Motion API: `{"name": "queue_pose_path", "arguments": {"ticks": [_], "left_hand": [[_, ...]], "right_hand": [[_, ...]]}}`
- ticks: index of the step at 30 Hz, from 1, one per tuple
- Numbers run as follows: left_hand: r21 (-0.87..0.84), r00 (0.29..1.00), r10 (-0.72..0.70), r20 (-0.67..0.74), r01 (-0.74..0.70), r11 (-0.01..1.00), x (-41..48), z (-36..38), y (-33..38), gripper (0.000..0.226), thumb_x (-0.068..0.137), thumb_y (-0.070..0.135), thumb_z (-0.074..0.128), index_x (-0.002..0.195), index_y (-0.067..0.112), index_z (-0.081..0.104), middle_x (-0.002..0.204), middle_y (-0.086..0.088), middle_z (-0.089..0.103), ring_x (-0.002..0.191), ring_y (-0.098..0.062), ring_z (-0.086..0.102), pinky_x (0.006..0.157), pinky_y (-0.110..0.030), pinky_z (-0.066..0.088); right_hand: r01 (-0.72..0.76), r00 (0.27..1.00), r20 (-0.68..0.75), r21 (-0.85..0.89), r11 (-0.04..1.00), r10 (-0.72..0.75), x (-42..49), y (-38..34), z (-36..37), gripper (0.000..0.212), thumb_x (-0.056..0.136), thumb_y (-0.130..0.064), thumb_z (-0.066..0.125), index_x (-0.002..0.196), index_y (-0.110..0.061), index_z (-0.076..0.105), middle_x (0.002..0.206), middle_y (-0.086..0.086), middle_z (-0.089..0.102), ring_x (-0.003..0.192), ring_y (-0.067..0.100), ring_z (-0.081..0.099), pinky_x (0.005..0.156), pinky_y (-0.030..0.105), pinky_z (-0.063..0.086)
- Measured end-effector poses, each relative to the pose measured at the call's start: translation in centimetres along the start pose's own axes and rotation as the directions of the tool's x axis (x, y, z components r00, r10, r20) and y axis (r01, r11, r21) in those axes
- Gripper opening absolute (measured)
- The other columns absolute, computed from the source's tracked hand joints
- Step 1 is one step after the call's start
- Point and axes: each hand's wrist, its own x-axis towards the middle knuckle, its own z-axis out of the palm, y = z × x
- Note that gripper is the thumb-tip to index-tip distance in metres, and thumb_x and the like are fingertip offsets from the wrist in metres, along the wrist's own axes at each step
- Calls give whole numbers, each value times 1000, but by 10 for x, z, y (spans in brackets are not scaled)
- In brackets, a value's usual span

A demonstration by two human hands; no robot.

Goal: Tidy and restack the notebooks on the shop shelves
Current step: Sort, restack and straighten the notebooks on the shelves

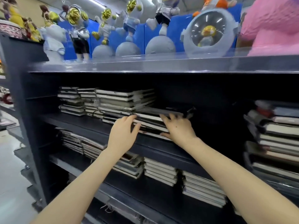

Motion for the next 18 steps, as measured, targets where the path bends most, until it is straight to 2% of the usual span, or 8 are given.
{"name": "queue_pose_path", "arguments": {"ticks": [3,5,8,11,13,14,16,18], "left_hand": [[-35,996,-71,-50,70,997,11,11,-14,40,98,33,46,129,8,53,114,-10,63,105,-26,57,82,-28,40],[-94,981,-184,-58,178,979,18,15,-26,42,99,36,42,126,6,53,110,-12,63,101,-28,58,78,-31,43],[-202,936,-350,29,349,915,29,14,-41,50,99,42,33,121,2,52,101,-17,64,96,-34,59,72,-37,43],[-323,889,-408,206,456,829,36,6,-42,55,99,49,26,100,4,57,84,-12,63,86,-31,60,62,-31,42],[-480,819,-423,388,572,665,41,2,-36,50,99,51,29,83,11,53,76,-6,61,73,-23,57,49,-22,44],[-530,766,-410,495,640,556,43,2,-34,48,97,54,32,81,13,52,80,-6,63,72,-21,56,50,-22,46],[-533,649,-323,688,755,382,46,3,-32,47,92,60,41,91,16,55,91,-5,67,82,-19,58,59,-29,46],[-502,551,-195,811,827,252,46,1,-30,42,88,54,55,101,16,63,90,-6,71,81,-21,66,66,-32,52]], "right_hand": [[45,996,-80,-64,997,-50,2,4,8,71,92,-40,56,148,-8,27,131,20,52,106,40,57,69,38,50],[84,993,-87,-14,996,-85,-2,6,8,73,79,-32,74,139,-2,45,117,25,61,92,43,63,63,41,54],[87,986,-149,60,994,-78,-15,9,1,76,54,-27,91,120,0,62,100,24,68,79,42,67,53,43,58],[113,963,-255,113,987,-81,-41,3,-11,76,54,-25,90,120,-2,61,107,19,68,91,37,68,69,43,60],[125,953,-295,179,976,-68,-60,1,-19,75,61,-21,87,127,-6,55,116,17,65,103,35,65,88,43,54],[112,956,-289,231,966,-41,-69,0,-22,76,64,-19,86,130,-8,52,122,15,62,110,34,62,97,42,48],[62,969,-247,327,943,23,-87,-6,-27,77,67,-13,85,135,-12,49,132,12,56,125,30,51,106,39,35],[32,983,-181,382,924,41,-101,-13,-29,77,69,-11,83,138,-17,48,141,4,47,135,19,37,112,29,25]]}}
